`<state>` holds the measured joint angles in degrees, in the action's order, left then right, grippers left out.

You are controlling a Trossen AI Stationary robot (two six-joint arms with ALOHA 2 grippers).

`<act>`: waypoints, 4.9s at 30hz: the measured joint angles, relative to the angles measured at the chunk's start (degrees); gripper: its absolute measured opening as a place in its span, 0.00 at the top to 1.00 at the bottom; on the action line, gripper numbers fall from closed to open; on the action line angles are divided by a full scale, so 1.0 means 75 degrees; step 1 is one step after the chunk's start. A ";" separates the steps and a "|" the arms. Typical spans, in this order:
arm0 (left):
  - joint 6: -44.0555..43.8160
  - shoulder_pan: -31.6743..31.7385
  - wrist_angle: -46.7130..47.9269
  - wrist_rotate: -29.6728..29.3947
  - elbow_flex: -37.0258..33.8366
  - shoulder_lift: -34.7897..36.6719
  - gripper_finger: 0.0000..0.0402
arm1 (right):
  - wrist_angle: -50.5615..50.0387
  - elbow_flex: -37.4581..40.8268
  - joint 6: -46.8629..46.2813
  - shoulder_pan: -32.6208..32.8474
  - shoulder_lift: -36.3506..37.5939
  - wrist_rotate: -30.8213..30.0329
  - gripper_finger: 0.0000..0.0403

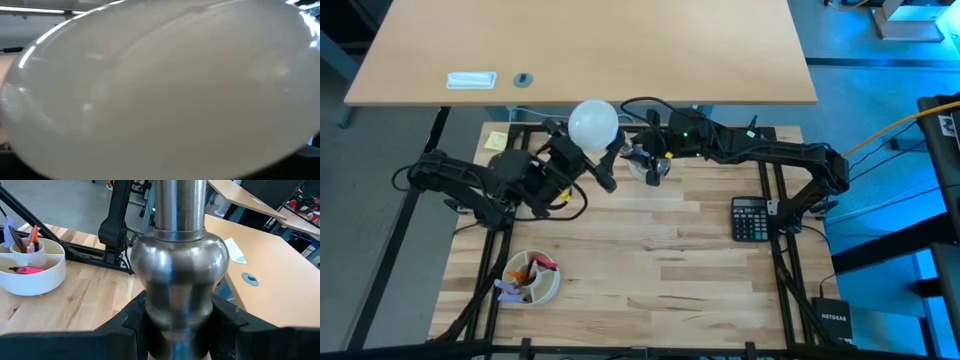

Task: Screw lightbulb
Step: Insert the white lightbulb on the silver lamp, then remove the white lightbulb from the silver lamp

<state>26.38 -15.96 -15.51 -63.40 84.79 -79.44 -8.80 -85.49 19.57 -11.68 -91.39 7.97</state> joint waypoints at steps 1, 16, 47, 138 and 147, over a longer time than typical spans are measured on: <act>0.0066 -0.0039 -0.0004 -0.0001 0.0000 0.0000 0.20 | -0.0002 0.0000 0.0007 0.0000 0.0000 0.0001 0.66; 0.0062 0.0026 -0.0075 0.0150 0.0000 0.0035 0.64 | 0.0136 -0.0008 0.0056 0.0006 0.0023 0.0008 0.66; -0.1440 0.0684 0.2730 0.6588 0.0044 0.0111 0.67 | -0.0803 0.0035 0.0021 0.0265 -0.0009 0.5087 0.66; -0.5476 -0.0490 0.4562 0.3541 -0.2666 0.1288 0.19 | 0.2673 0.4529 -0.1594 0.1058 0.1758 -0.0218 0.12; -0.6047 -0.0675 0.2861 0.3502 -0.4172 0.1126 0.19 | 0.0461 0.4529 -0.2387 0.1064 0.3920 0.0283 0.12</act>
<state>-18.98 -21.02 5.95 -37.13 53.50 -70.99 -5.35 -51.53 1.66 -3.70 -62.00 10.09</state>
